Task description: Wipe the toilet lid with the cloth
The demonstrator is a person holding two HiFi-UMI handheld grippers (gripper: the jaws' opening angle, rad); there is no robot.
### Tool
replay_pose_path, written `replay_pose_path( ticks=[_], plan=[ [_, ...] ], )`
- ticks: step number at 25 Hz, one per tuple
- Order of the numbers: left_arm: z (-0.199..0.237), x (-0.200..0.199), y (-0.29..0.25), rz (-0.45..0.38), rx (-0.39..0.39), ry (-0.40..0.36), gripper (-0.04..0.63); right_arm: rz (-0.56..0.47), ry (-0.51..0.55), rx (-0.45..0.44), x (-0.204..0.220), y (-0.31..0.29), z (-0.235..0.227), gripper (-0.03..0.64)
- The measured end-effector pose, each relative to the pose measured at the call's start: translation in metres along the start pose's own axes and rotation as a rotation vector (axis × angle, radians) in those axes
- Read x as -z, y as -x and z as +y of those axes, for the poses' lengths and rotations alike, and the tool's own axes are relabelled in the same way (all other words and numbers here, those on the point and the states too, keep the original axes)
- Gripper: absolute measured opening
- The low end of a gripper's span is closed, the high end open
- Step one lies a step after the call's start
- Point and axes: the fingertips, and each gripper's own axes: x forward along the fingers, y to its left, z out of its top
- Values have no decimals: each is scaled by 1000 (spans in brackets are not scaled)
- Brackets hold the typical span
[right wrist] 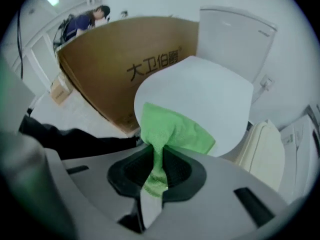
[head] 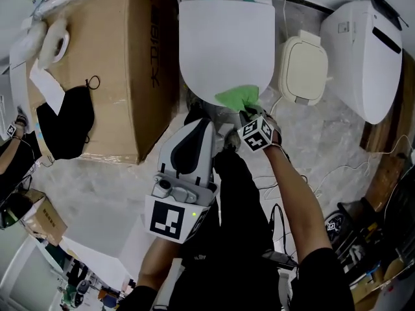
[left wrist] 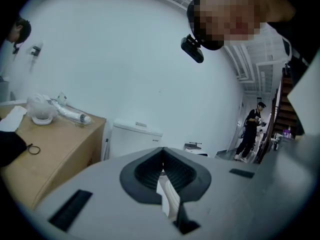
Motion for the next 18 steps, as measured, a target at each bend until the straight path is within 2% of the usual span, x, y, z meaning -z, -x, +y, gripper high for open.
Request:
replay_pose_path(
  ticks=[3,7,12,18],
  plan=[
    [-12,1,8,-6,1,-5,-2,-189,-175,19,-16,37,-11,63],
    [-26,-2,3,-16,10,12,-2,-335,-288,85,-38,82,-50,63],
    [-38,-2,-17,7,50,9,-2,-417,-353,190,-63,109,-117,64],
    [-27,-8,-59,27,74,4,-2,-427,-419,277,-87,108,-199,64]
  ],
)
